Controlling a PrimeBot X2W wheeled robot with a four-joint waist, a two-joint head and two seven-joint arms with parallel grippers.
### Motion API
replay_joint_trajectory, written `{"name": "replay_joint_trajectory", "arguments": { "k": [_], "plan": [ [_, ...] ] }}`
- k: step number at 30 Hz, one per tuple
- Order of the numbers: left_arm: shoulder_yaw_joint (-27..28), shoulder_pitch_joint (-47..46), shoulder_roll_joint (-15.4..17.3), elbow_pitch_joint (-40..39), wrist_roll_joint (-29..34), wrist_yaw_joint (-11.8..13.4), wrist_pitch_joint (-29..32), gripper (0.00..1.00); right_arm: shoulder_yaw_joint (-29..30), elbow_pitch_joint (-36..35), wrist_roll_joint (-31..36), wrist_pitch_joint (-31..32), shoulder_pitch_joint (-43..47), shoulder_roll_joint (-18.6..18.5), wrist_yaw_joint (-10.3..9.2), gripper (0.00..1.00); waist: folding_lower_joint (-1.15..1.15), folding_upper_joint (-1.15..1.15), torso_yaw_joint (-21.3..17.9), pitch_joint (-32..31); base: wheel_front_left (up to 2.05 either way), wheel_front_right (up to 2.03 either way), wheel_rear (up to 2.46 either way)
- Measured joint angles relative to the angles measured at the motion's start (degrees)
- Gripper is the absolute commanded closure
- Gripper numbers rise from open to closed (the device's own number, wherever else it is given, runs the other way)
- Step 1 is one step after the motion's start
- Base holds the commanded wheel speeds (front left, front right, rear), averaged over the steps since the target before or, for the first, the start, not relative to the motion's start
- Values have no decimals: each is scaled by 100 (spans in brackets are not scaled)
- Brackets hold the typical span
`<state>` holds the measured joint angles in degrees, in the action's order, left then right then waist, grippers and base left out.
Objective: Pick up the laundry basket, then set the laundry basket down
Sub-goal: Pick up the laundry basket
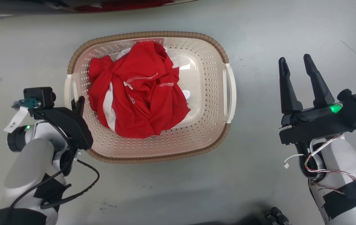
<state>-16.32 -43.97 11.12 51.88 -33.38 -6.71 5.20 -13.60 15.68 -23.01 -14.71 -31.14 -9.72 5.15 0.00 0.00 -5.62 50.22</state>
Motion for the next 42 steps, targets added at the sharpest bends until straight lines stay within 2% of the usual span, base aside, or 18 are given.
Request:
{"name": "replay_joint_trajectory", "arguments": {
  "k": [11, 13, 14, 22, 29, 39, 42],
  "plan": [
    [-5, 75, -99, 303, -159, -21, 33, 100, 13, 23, 2, 0, -1, 14, 42, 0, 0, 0, 65, -77, 0, 0, 0],
    [18, 66, -103, 347, -193, -31, 38, 28, 26, 26, 3, 0, -1, 14, 44, 0, 0, 0, 69, -82, 0, 0, 0],
    [8, 67, -109, 394, -209, -32, 105, 0, 30, 27, 4, 0, -1, 14, 49, 0, 0, 0, 70, -85, 0, 0, 0],
    [-18, 94, -152, 586, -211, -34, 0, 0, 69, 119, 34, -1, 1, 16, 67, 0, 0, 1, 101, -159, 0, 0, 0],
    [110, 98, -289, 526, -222, 69, -689, 0, 175, 287, 52, 0, 4, 16, 86, 0, 0, 1, 160, -422, 0, 0, 0],
    [11, 323, -497, 147, 34, 225, -1874, 0, 305, 483, 155, 0, 49, -43, 90, 0, 0, 0, 304, -1099, 0, 0, 0],
    [2, 435, -521, 11, 114, 250, -1919, 0, 336, 499, 182, 0, 81, -49, 90, 0, 0, 0, 348, -1337, 0, 0, 0]
  ]
}}
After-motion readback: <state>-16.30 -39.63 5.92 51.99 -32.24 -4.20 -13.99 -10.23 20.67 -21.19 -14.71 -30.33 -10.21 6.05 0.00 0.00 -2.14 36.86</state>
